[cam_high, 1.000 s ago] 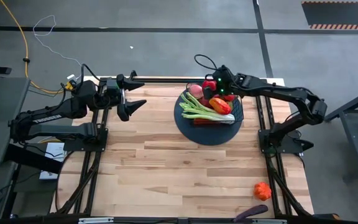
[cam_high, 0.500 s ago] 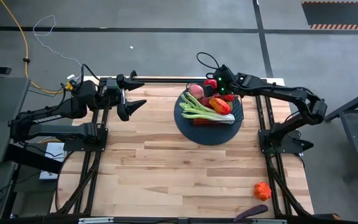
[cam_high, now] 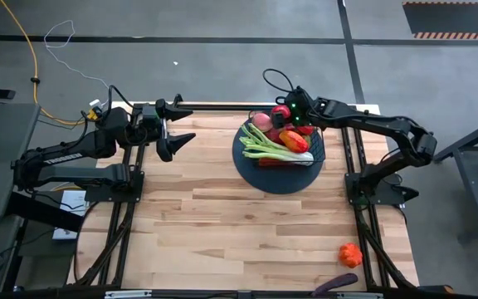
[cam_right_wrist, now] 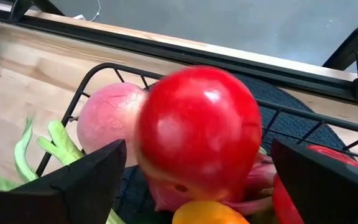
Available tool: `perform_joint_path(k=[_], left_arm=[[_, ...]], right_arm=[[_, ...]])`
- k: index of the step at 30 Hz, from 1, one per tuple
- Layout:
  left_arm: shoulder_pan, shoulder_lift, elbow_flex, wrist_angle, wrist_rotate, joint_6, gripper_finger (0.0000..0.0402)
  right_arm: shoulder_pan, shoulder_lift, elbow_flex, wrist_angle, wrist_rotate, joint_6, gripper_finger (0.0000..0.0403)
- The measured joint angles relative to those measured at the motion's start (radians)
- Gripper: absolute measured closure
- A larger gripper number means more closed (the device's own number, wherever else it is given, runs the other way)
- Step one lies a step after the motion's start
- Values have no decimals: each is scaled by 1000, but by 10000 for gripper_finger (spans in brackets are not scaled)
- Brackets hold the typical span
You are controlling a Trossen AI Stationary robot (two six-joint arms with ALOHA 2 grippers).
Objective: Build produce basket
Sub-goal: Put the pumpkin into the black wire basket
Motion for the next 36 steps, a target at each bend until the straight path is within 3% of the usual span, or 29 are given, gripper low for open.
perform_joint_path(k=[10,20,24,30,33,36], left_arm=[[0,0,0,0,0,-3,4],[0,0,0,-8,-24,-37,4],[0,0,0,-57,-26,-45,4],[0,0,0,-108,-26,-63,4],[0,0,0,-106,-26,-73,4],[0,0,0,-106,-28,-71,4]], right_arm=[[0,-82,0,-2,-1,-17,5],[124,-329,-12,-2,-23,-289,6],[211,-407,-137,161,-65,-294,6],[304,-468,-389,564,-109,-103,6],[317,-469,-419,733,-202,-57,6],[318,-469,-404,762,-241,-118,6]])
